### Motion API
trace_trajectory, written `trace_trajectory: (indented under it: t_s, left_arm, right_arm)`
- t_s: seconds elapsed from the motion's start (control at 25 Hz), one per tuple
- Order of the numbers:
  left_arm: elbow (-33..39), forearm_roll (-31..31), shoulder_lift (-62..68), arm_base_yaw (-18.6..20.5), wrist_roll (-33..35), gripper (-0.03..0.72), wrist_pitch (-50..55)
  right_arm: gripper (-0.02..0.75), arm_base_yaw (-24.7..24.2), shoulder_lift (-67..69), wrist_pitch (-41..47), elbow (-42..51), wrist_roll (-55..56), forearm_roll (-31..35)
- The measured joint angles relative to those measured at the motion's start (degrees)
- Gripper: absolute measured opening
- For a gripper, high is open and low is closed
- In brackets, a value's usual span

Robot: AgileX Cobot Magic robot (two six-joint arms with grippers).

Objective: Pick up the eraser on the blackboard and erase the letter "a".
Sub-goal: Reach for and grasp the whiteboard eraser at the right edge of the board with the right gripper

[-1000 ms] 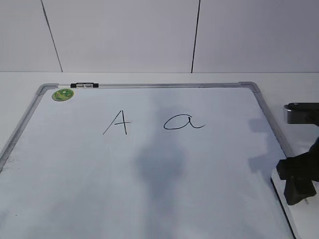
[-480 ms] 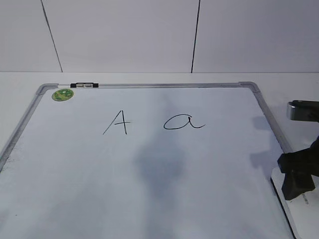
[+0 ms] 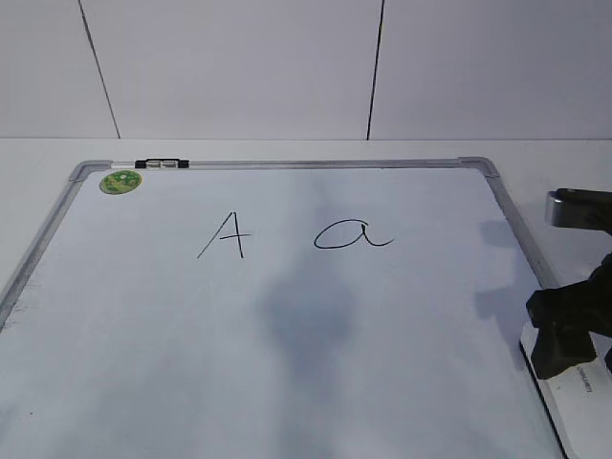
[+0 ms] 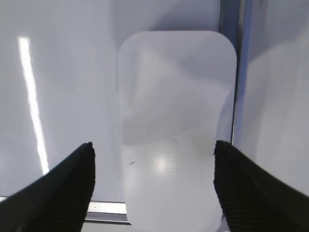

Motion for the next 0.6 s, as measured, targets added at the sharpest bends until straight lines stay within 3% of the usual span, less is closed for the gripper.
trace_trajectory:
  t_s: [0.2, 0.6]
  left_arm:
    - [0.0, 0.1, 0.0, 0.0, 0.0, 0.239, 0.0]
    - [0.0, 0.5, 0.0, 0.0, 0.0, 0.239, 0.0]
  right_arm:
    - [0.673, 0.0, 0.0, 0.6, 0.0, 0.0, -0.5]
    - [0.681, 0.0, 0.2, 1.9, 0.0, 2.0, -3.2]
